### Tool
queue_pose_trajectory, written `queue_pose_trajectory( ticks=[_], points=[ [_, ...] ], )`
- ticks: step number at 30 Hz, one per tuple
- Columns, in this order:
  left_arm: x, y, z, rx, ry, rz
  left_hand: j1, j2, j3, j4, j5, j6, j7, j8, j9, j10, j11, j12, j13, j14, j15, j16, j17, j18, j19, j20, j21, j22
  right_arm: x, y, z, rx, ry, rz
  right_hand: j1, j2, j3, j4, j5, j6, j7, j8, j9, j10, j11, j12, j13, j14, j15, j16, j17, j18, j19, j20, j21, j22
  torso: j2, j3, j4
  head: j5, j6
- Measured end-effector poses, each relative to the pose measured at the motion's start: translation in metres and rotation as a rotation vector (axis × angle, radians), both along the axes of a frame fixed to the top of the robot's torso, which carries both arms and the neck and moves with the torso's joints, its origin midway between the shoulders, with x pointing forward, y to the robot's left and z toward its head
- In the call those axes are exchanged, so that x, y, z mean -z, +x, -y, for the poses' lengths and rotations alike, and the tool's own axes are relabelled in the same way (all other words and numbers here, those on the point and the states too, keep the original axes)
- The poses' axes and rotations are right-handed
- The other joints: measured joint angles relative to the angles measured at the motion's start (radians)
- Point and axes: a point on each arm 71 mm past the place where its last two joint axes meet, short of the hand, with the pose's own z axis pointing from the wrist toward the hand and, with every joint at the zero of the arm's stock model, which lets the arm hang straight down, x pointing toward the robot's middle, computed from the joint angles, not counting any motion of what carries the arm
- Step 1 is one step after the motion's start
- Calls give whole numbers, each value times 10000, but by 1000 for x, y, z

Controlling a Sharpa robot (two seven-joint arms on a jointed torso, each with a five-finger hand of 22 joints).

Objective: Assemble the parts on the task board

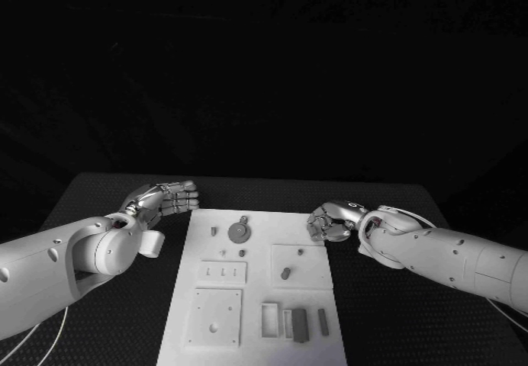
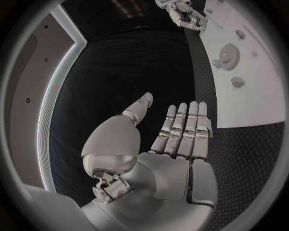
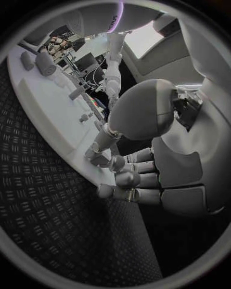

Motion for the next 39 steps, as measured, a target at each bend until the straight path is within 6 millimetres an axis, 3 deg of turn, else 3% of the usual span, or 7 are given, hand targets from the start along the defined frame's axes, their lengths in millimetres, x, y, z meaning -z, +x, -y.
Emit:
queue_pose_trajectory(
  ticks=[4, 7, 10, 14, 22, 29, 39],
  points=[
    [0, 0, 0, 24, 37, -32, 0, 0, 0, 0, 0, 352, 48, 127, 41, 500, -154, 163, 90, 373, -87, 156, 71, 80, 194, -39, 2, 71, 0, -2, -3, 29, 12, 93, 0, 0, 0, 0, 0, 19, -16, 0, -3, 16, -16, 0, 0, 26, -23, 0, -1, 0, 0, 0, 1, 0, 0, -1, -4, 9, 19],
    [1, -1, -1, 95, 183, -83, -57, 57, 0, 0, 0, 760, 62, 308, 98, 1179, -433, 452, 253, 1013, -367, 535, 288, 237, 699, -226, 267, 211, -1, -5, -9, 46, 62, 145, 0, 0, -1, -1, 0, 23, -14, 3, -4, 16, -16, 0, -1, 40, -44, 0, 8, -4, 35, -35, 39, 0, 0, 0, -10, 10, 29],
    [2, -2, -3, 399, 566, -267, -179, 124, -76, 45, 0, 938, -15, 350, 98, 1710, -665, 665, 418, 1472, -595, 824, 514, 248, 1048, -401, 465, 335, -5, -7, -14, 140, 148, 259, 0, -1, -12, -12, 0, 25, -11, 4, -4, 52, -52, -1, -1, 22, -63, 0, 9, -4, 35, -35, 39, 0, 0, 0, -16, 11, 53],
    [5, -3, 1, 929, 1396, -408, -597, -17, -451, 56, 0, 1180, -111, 400, 91, 2306, -946, 913, 668, 1948, -855, 1169, 826, 253, 1478, -610, 701, 492, -18, -4, -25, 268, 318, 570, 1, -2, -12, -12, 0, 26, -11, 4, -5, 52, -52, -1, -2, 24, -66, 0, 8, -4, 35, -35, 70, 0, -7, -5, -23, 10, 91],
    [5, -6, 9, 1596, 2569, -815, -897, -54, -735, -39, 0, 1580, -260, 485, 91, 2917, -1309, 1218, 1207, 2454, -1216, 1613, 1420, 243, 2010, -937, 968, 684, -49, -2, -58, 10, 436, 1130, 2, -4, -14, -14, -1, 26, -9, 3, -5, 51, -52, -1, -3, 54, -96, 0, 7, -10, 70, -70, 75, -1, -64, -7, -43, 60, 151],
    [-6, -13, 28, 2197, 3001, -985, -850, -7, -735, -39, 0, 1599, -281, 459, 45, 3034, -1357, 1239, 1498, 2571, -1264, 1671, 1691, 236, 2168, -1023, 1028, 769, -60, -7, -88, -321, 487, 1263, 2, -5, -11, -10, -1, 25, -8, 1, -5, 51, -51, -1, -4, 55, -95, 0, 6, -10, 70, -70, 75, -1, -166, -16, -70, 183, 203],
    [-6, -25, 59, 2745, 3496, -1361, -741, -99, -637, -25, 0, 1599, -282, 339, -42, 3197, -1445, 1345, 1933, 2747, -1369, 1774, 2029, 204, 2343, -1198, 1122, 861, -66, -22, -136, -625, 654, 1288, -51, -60, 3, 3, 0, 52, -35, -8, -5, 159, -88, -2, -17, 100, -132, -1, 5, -11, 144, -74, 115, -1, -337, -1, -43, 407, 171]
  ],
)
